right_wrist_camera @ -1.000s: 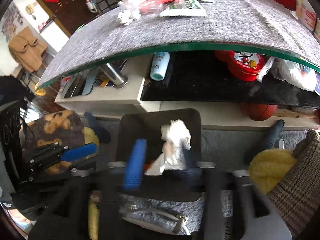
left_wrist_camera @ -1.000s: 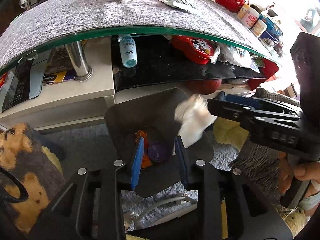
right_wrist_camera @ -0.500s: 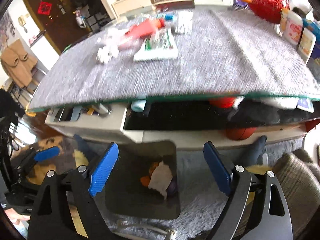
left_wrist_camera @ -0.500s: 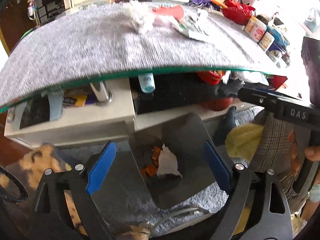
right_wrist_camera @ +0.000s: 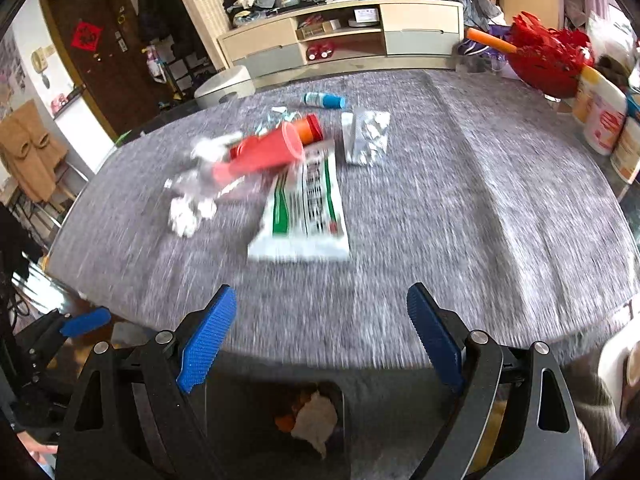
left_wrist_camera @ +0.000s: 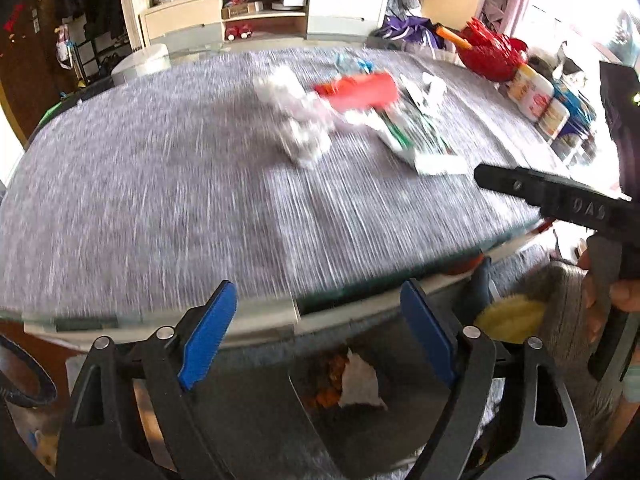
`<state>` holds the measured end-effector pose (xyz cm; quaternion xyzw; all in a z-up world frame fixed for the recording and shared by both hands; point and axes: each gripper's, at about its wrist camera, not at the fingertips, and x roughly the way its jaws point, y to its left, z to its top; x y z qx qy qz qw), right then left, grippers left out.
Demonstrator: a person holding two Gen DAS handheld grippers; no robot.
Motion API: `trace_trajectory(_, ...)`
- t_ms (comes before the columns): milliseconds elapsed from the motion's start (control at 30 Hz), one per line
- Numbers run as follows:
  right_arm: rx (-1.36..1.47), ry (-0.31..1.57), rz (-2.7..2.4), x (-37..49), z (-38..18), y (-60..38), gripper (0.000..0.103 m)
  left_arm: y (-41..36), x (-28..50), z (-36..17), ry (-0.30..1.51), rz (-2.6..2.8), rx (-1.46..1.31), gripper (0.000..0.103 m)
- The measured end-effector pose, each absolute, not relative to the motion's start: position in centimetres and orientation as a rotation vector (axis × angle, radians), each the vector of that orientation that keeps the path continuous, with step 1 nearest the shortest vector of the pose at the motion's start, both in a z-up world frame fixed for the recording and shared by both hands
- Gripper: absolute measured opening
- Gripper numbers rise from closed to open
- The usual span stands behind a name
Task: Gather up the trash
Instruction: 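Grasp the crumpled clear plastic with the left tool while the right tool grasps the white-green medicine packet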
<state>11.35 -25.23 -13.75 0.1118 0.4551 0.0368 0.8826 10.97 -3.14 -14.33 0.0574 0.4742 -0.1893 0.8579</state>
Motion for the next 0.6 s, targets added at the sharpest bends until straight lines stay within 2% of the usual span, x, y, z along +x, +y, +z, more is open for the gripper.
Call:
trace_trajectory(267, 0.191, 0.967, 0.075, 16.3, -15.5, -24.3, 0.086, -4.0, 16.4, -14.0, 0.977, -0.400, 0.090, 0.065)
trace_trajectory(533, 0.147, 0.966, 0.059, 17.7, -16.4, -23.9, 0.086, -5.7, 20.1, -15.0, 0.977, -0.414, 0.100, 0.063)
trace_trajectory(600, 0.116, 0.962, 0.056, 17.5, -16.5, -23.5, 0.086, -5.8, 20.7, -15.3, 0.981, -0.413, 0.098, 0.057)
